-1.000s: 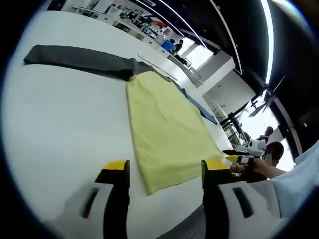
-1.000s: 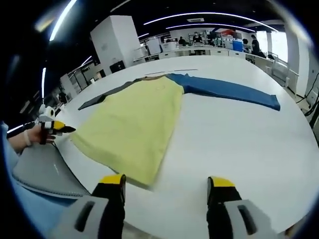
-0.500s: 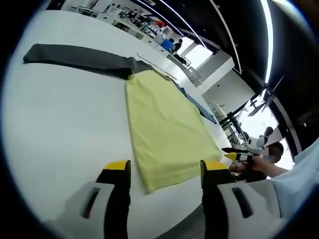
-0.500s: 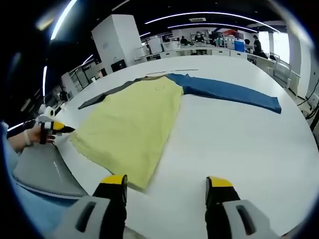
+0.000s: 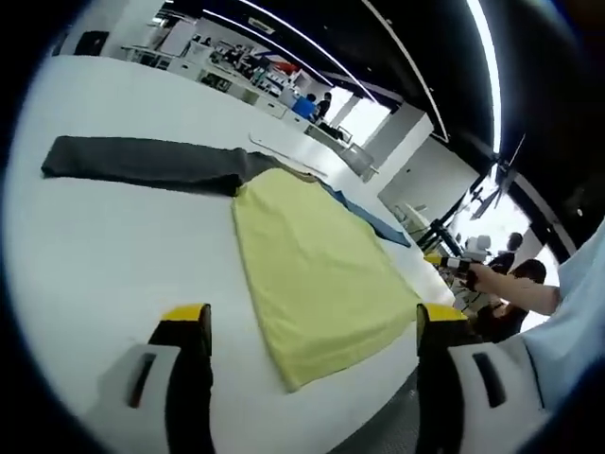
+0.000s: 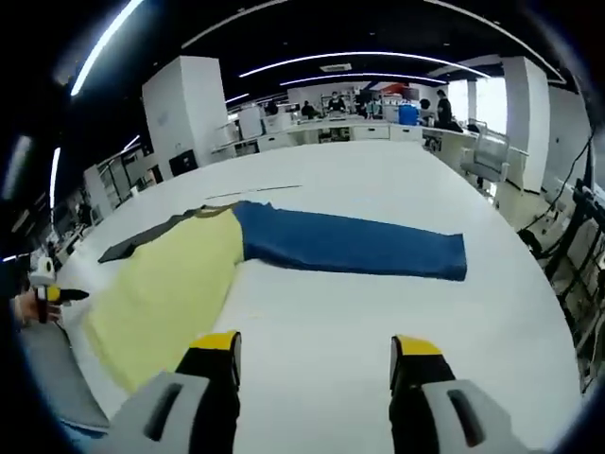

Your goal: Fold the garment on the visible template until the final outline fits inside the template.

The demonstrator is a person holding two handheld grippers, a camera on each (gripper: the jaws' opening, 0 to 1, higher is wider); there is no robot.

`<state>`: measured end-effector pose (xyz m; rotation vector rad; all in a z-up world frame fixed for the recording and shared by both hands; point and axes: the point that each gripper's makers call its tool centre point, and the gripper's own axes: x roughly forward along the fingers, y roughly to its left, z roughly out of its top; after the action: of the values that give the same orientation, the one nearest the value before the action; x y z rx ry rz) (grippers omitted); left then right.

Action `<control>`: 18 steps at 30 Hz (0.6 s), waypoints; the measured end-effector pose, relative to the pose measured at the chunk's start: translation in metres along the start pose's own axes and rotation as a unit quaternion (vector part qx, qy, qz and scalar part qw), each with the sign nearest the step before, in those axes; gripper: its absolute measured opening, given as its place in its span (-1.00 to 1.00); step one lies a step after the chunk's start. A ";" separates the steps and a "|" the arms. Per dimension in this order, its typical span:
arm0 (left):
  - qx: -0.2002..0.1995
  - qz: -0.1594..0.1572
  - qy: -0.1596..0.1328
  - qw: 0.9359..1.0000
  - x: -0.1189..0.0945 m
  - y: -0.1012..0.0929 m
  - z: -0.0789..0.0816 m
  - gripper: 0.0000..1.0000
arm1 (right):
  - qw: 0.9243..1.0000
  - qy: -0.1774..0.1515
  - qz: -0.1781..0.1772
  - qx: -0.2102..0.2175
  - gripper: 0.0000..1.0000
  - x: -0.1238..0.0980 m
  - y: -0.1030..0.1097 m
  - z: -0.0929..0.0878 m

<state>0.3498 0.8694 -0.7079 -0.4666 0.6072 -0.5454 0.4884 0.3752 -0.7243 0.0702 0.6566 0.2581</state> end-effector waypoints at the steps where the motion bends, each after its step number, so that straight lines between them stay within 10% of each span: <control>1: 0.007 0.003 -0.002 1.000 -0.001 0.000 0.001 0.90 | 1.000 -0.005 -0.010 0.017 0.26 0.003 -0.009 0.003; 9: 0.025 0.020 0.003 0.999 -0.011 0.001 0.004 0.98 | 0.988 -0.050 -0.085 0.117 0.14 0.014 -0.064 0.021; 18: 0.013 0.033 0.008 0.999 -0.017 0.008 0.010 0.98 | 0.981 -0.053 -0.096 0.163 0.02 0.033 -0.071 0.026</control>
<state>0.3467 0.8880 -0.6981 -0.4161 0.6284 -0.4935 0.5452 0.3153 -0.7340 0.3308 0.5904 -0.0415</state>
